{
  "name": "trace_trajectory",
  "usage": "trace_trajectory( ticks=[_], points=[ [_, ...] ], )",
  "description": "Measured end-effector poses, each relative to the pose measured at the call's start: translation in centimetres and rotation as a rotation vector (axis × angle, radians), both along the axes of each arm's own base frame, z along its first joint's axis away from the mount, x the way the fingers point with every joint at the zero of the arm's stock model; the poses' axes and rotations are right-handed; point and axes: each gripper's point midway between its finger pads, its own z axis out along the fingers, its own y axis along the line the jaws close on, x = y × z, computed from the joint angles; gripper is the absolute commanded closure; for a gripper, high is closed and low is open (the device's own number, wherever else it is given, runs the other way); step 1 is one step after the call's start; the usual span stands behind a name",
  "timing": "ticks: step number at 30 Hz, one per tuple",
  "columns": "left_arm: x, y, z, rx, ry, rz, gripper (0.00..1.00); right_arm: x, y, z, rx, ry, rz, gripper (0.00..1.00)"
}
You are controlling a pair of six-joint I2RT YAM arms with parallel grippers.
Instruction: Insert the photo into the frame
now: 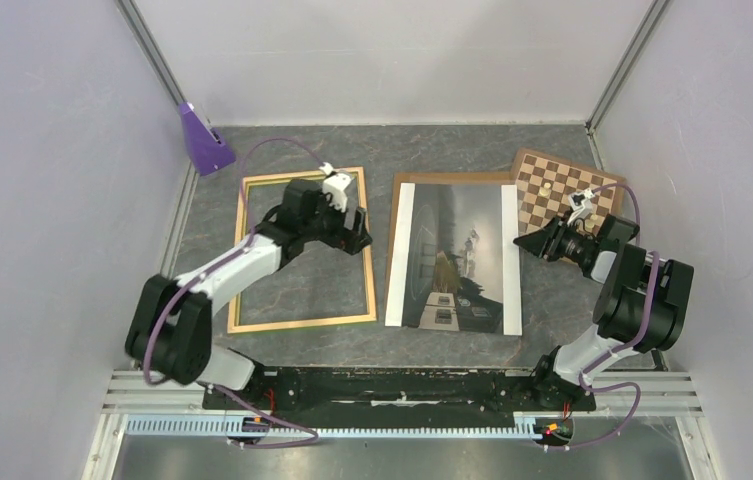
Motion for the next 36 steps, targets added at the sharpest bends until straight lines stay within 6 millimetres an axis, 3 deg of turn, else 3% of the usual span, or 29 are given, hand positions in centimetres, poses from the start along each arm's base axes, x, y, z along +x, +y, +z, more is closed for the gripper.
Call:
trace_trajectory(
  ticks=[7, 14, 18, 27, 36],
  points=[
    [2.7, -5.5, -3.0, -0.016, 0.129, -0.048, 0.05, 0.2, 0.0, 0.3, 0.016, 0.005, -0.012, 0.66],
    [6.0, -10.7, -3.6, -0.069, 0.201, -0.066, 0.06, 0.3, -0.2, 0.3, 0.018, 0.015, -0.026, 0.66],
    [7.1, -12.6, -4.3, -0.086, 0.243, -0.073, 0.06, 0.4, -0.2, 0.2, 0.017, 0.016, -0.029, 0.67],
    [8.0, -13.7, -7.1, -0.069, 0.343, -0.043, 0.06, 0.4, -0.2, 0.2, 0.016, 0.016, -0.029, 0.67],
    [7.8, -14.5, -7.4, -0.065, 0.355, -0.052, 0.07, 0.4, -0.2, 0.2, 0.015, 0.015, -0.028, 0.67]
  ],
)
